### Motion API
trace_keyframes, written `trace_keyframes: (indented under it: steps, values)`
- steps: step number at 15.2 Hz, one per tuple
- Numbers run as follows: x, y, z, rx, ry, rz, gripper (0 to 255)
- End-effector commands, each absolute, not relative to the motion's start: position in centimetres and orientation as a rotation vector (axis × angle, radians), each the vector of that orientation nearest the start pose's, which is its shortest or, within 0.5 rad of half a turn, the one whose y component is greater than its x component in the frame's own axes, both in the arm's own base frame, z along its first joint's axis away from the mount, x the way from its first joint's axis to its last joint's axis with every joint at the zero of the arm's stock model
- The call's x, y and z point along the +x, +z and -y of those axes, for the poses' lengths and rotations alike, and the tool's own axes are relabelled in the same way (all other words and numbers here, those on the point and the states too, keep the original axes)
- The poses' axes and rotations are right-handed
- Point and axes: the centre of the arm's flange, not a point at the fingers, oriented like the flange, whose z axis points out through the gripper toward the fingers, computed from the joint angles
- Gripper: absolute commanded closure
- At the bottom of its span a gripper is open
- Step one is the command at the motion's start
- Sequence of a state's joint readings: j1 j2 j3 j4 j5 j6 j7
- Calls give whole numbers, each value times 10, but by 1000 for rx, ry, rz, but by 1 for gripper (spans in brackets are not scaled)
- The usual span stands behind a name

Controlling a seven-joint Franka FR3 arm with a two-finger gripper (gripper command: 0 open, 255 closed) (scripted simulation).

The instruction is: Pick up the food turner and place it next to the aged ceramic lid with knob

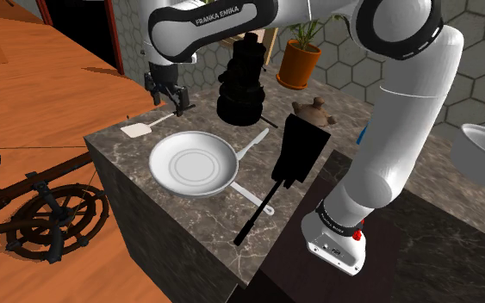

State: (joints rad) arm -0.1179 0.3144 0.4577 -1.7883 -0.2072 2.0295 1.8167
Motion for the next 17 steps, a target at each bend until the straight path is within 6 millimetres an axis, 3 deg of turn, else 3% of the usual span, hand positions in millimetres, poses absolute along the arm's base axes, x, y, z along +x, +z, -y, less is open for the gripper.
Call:
trace_keyframes:
  steps: [1, 3, 10, 17]
  values:
    - [626, 382, -172, -2352, -63, -2155, 0]
    - [640, 378, -168, -2295, -77, -2210, 0]
    - [640, 338, -165, -2295, -77, -2210, 0]
    - [640, 338, -165, -2295, -77, -2210, 0]
